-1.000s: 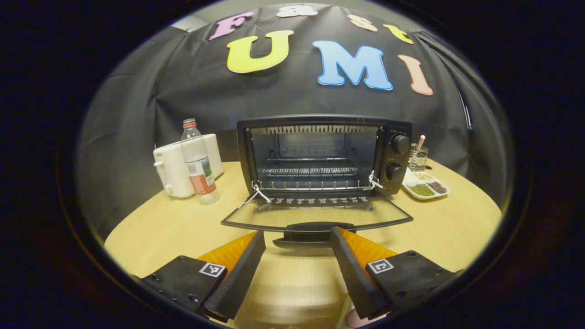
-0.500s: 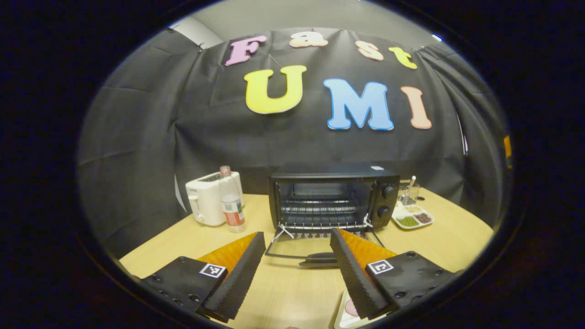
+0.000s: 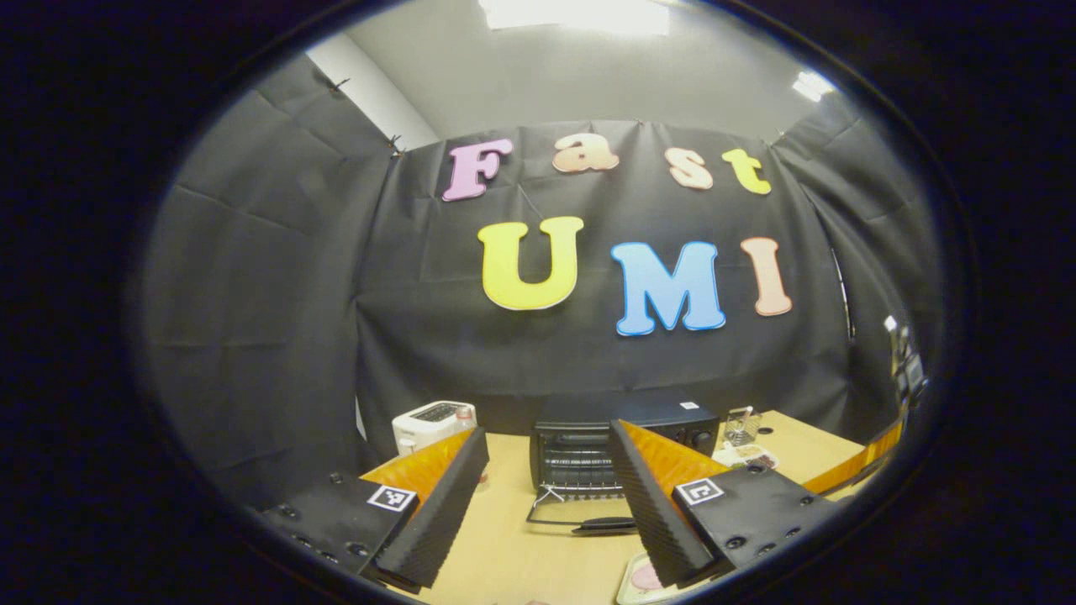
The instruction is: Open the electric oven with the left hand, put the food in, and close the electric oven.
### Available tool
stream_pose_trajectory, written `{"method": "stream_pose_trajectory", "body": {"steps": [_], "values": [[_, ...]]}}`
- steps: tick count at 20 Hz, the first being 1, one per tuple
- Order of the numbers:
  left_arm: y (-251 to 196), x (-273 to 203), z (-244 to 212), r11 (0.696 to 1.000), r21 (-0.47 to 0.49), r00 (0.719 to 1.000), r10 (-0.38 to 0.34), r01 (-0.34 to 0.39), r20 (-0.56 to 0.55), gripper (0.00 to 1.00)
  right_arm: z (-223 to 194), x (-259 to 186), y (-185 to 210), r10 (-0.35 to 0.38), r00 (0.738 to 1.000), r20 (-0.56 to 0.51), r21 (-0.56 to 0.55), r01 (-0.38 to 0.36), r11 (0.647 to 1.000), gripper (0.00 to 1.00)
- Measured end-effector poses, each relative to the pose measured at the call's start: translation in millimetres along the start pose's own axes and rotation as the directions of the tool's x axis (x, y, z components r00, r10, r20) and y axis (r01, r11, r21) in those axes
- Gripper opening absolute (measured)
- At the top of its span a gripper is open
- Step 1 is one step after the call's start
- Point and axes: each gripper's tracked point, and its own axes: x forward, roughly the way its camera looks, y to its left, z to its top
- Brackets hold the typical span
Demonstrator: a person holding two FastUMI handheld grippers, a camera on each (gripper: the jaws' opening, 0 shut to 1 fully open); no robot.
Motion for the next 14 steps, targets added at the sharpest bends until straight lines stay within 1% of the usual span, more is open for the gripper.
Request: {"method": "stream_pose_trajectory", "body": {"steps": [2,6,7,10,11,12,14], "values": [[11,-11,11,1.0,-0.01,1.0,0.018,-0.018,0.019,1.0,-16,13,-9,0.004,0.996,-0.086,0.048,0.0,0.999,0.96],[34,-27,16,0.998,-0.036,0.998,0.055,-0.054,0.012,1.0,-40,39,-25,0.006,0.976,-0.219,0.078,0.011,0.997,0.96],[40,-30,16,0.997,-0.047,0.998,0.065,-0.065,0.012,1.0,-44,44,-31,-0.005,0.969,-0.246,0.079,0.025,0.997,0.95],[57,-36,22,0.994,-0.053,0.995,0.098,-0.097,0.016,1.0,-52,58,-53,-0.069,0.958,-0.28,0.06,0.089,0.994,0.96],[60,-36,20,0.993,-0.05,0.994,0.106,-0.105,0.015,1.0,-53,63,-58,-0.08,0.953,-0.294,0.065,0.104,0.992,0.94],[63,-36,19,0.993,-0.048,0.994,0.109,-0.109,0.012,1.0,-58,67,-61,-0.084,0.946,-0.314,0.074,0.113,0.991,0.87],[67,-34,21,0.992,-0.044,0.993,0.119,-0.118,0.012,1.0,-69,73,-68,-0.105,0.926,-0.364,0.077,0.142,0.987,0.87]]}}
